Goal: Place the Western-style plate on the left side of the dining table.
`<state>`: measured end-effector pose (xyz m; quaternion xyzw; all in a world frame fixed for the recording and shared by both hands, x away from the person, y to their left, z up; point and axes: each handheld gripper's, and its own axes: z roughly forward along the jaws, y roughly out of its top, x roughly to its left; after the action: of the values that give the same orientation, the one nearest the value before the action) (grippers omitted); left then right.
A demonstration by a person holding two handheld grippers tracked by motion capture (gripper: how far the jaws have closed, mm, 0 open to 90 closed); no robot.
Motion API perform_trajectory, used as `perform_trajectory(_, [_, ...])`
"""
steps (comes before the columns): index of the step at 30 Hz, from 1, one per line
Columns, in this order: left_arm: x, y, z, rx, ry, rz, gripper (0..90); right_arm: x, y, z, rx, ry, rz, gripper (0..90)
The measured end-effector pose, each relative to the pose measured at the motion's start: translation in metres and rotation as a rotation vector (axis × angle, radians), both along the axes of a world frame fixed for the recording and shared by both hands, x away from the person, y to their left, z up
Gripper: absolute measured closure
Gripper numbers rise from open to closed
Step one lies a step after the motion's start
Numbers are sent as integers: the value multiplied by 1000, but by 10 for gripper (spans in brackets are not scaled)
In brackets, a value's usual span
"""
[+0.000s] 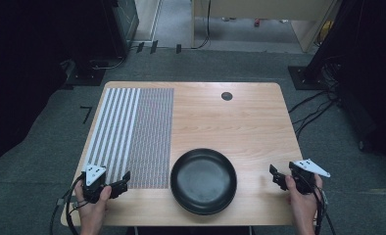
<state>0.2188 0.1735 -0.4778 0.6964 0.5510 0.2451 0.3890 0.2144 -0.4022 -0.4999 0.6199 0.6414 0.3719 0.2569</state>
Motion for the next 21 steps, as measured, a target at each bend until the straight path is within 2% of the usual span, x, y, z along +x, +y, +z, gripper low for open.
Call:
perform_trajectory(10, [0, -8, 3, -8, -4, -17, 102, 1, 12, 5, 13, -19, 15, 224])
perform_trajectory(21, [3, -29, 3, -2, -1, -68, 102, 2, 24, 9, 33, -35, 16, 227])
